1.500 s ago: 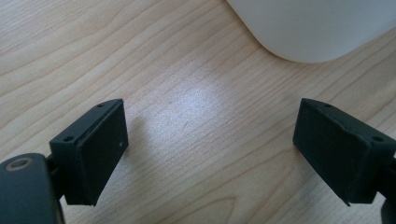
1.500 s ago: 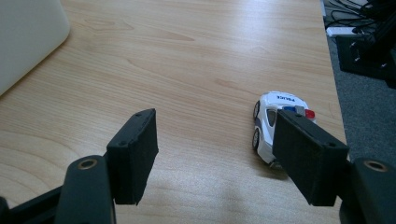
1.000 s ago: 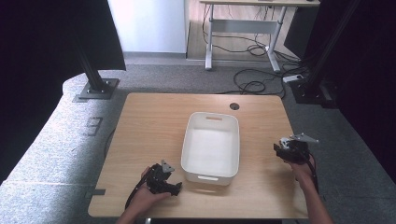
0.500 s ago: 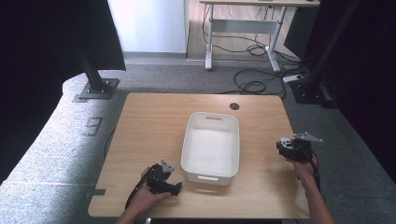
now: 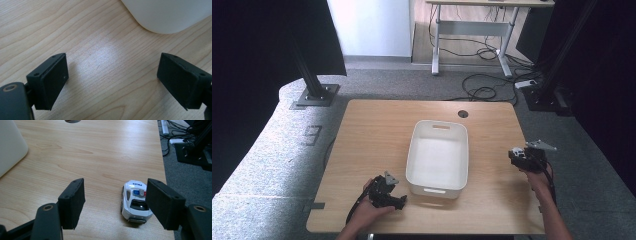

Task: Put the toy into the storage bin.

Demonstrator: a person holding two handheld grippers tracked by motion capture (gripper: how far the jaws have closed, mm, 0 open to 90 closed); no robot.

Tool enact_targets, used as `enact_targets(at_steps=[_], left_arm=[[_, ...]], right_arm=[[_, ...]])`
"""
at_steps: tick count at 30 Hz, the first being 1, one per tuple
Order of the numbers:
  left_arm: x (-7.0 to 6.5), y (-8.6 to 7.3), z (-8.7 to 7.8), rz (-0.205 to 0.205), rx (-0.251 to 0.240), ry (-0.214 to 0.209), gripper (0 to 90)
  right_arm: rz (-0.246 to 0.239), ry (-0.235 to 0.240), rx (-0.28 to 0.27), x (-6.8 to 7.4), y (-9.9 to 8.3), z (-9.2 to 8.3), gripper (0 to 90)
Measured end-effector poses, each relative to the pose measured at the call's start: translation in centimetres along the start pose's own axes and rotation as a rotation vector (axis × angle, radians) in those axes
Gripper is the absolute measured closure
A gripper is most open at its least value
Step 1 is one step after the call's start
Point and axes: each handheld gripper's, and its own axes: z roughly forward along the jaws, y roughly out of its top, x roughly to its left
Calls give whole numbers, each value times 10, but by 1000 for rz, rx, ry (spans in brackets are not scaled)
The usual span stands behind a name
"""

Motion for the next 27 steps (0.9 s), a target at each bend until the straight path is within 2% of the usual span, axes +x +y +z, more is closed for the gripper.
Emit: enact_targets(at_steps=[27], left_arm=[[0,0,0,-4,-1,-1,107]], right_arm=[[10,-3,-7,-3,4,1,318]])
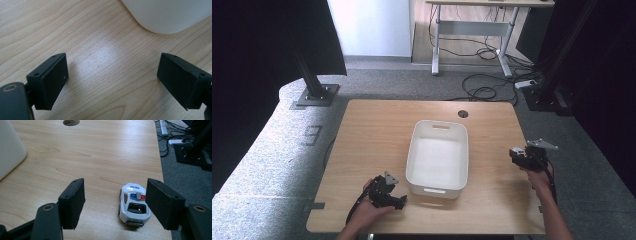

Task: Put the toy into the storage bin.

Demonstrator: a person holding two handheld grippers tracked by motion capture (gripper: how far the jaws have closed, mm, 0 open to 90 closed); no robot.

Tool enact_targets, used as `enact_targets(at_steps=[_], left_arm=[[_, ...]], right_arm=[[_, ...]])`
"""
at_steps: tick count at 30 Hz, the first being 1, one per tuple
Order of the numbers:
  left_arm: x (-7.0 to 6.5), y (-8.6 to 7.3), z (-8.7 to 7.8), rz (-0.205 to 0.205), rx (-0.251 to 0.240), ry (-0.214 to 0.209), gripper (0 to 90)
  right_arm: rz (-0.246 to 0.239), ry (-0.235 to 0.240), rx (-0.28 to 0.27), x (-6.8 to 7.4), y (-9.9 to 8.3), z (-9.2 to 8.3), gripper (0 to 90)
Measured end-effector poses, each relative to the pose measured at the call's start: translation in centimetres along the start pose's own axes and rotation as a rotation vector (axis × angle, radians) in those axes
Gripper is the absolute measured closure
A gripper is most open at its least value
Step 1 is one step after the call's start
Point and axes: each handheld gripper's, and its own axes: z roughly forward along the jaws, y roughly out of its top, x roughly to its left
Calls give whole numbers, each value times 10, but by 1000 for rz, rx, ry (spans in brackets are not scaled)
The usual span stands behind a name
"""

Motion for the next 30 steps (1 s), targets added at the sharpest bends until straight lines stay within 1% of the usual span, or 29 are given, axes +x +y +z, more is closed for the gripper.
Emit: enact_targets(at_steps=[5,24,28,30], left_arm=[[0,0,0,0,-1,0,106],[0,0,0,-3,-1,0,107],[0,0,0,-4,-1,0,106],[0,0,0,-4,-1,-2,106]], right_arm=[[-6,-2,-2,1,1,0,319],[1,-1,-9,-1,2,0,319],[8,-9,-12,-3,4,0,319],[2,-14,-16,-4,5,0,319]])
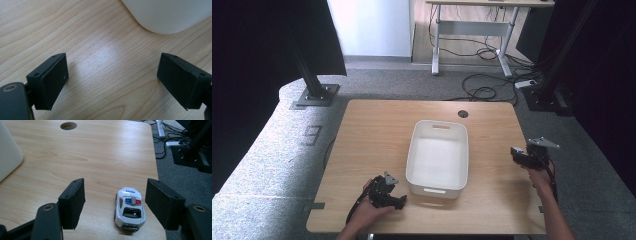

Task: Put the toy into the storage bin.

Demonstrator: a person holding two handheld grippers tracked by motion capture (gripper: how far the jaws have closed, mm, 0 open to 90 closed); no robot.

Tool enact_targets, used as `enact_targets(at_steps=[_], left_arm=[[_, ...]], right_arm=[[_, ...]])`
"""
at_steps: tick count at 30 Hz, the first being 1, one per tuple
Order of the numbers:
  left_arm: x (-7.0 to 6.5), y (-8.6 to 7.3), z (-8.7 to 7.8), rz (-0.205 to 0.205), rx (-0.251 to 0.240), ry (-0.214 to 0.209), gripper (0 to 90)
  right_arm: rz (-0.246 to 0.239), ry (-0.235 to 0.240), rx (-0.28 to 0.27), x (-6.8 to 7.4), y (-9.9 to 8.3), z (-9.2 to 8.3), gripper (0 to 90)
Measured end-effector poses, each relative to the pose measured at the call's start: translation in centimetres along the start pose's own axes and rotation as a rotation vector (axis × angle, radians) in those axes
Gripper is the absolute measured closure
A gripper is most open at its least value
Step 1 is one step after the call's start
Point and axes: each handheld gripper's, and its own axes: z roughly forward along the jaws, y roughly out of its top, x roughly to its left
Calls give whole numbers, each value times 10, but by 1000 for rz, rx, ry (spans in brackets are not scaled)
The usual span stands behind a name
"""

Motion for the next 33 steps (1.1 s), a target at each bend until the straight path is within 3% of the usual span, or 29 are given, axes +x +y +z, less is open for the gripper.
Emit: enact_targets(at_steps=[9,27,33], left_arm=[[0,0,0,-2,0,-1,105],[1,-1,1,-12,-1,-7,99],[1,-1,1,-12,-2,-7,98]], right_arm=[[-31,-11,5,2,0,1,319],[-10,-6,16,-5,0,8,319],[6,-14,47,-12,-4,16,319]])
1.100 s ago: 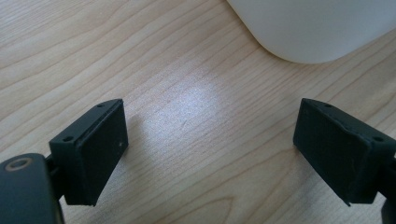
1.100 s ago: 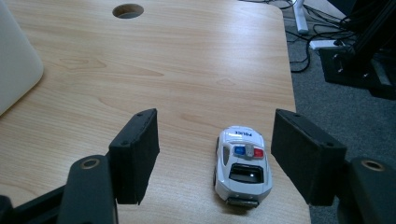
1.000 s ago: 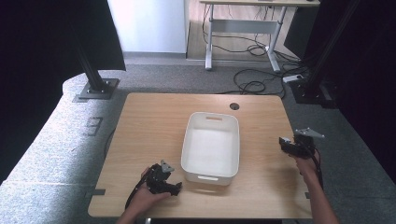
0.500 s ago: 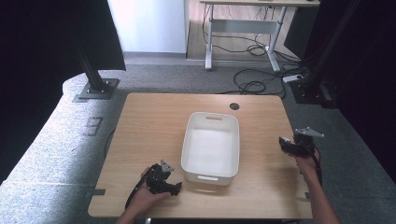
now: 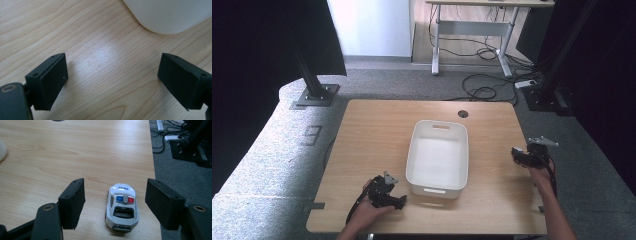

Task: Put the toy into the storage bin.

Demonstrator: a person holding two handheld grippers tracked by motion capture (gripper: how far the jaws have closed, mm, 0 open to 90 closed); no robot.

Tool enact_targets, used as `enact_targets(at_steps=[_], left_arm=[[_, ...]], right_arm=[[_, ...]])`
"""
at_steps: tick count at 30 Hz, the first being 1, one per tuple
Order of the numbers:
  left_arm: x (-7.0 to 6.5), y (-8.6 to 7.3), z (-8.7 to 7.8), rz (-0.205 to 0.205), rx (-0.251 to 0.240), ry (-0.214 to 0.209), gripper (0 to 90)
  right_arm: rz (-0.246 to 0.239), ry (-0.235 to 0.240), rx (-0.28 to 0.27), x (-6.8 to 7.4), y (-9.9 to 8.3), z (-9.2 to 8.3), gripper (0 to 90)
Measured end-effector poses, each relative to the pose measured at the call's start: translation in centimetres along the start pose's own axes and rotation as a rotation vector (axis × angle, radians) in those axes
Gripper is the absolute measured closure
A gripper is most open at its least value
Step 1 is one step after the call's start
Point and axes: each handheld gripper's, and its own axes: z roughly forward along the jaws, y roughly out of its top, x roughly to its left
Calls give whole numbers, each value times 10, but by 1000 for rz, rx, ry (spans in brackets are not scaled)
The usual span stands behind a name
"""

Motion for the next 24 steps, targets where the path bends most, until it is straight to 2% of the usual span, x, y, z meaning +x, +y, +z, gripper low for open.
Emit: enact_targets(at_steps=[14,20,24], left_arm=[[0,-1,0,-5,-5,2,97],[0,-1,0,-8,-7,4,94],[0,-2,0,-9,-11,4,94]], right_arm=[[23,-13,63,-13,-12,19,318],[9,-10,79,-11,-11,26,318],[-3,-26,86,-10,-11,30,321]])
